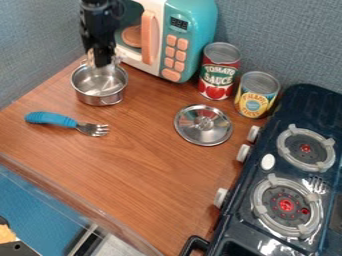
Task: Take the toy from the silver pot and put it on top of the silver lid
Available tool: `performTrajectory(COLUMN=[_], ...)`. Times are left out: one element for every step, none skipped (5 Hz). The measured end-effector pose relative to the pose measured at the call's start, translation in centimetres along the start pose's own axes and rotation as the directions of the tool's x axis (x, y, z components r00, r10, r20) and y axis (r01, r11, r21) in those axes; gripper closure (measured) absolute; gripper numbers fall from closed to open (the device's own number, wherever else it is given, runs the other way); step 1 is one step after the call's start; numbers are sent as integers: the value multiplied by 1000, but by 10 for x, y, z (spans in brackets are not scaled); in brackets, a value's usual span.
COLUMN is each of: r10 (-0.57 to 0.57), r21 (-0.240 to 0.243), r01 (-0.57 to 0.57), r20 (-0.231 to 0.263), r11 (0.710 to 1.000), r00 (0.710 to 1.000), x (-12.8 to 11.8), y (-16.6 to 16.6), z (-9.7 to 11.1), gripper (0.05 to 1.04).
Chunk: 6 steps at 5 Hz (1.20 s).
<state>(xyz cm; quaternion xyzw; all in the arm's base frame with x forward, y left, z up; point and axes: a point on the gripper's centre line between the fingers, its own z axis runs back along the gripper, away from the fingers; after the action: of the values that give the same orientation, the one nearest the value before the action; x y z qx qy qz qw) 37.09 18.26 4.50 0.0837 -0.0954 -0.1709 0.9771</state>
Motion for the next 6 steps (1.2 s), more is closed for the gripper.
performTrajectory(r10=[-69, -147, -208, -223, -239, -242], r21=[-7, -68, -128, -168, -193, -207], r01=[70, 156, 228, 241, 251, 249], r20=[91, 124, 152, 121, 86, 61], r11=[998, 985, 965, 956, 949, 946], r00=[993, 981, 966, 967, 967, 968], x=[14, 40, 67, 77, 83, 85], y=[-25, -66, -103, -118, -127, -127], z=[26, 37, 38, 13, -11, -31], gripper=[629, 629, 629, 629, 629, 629])
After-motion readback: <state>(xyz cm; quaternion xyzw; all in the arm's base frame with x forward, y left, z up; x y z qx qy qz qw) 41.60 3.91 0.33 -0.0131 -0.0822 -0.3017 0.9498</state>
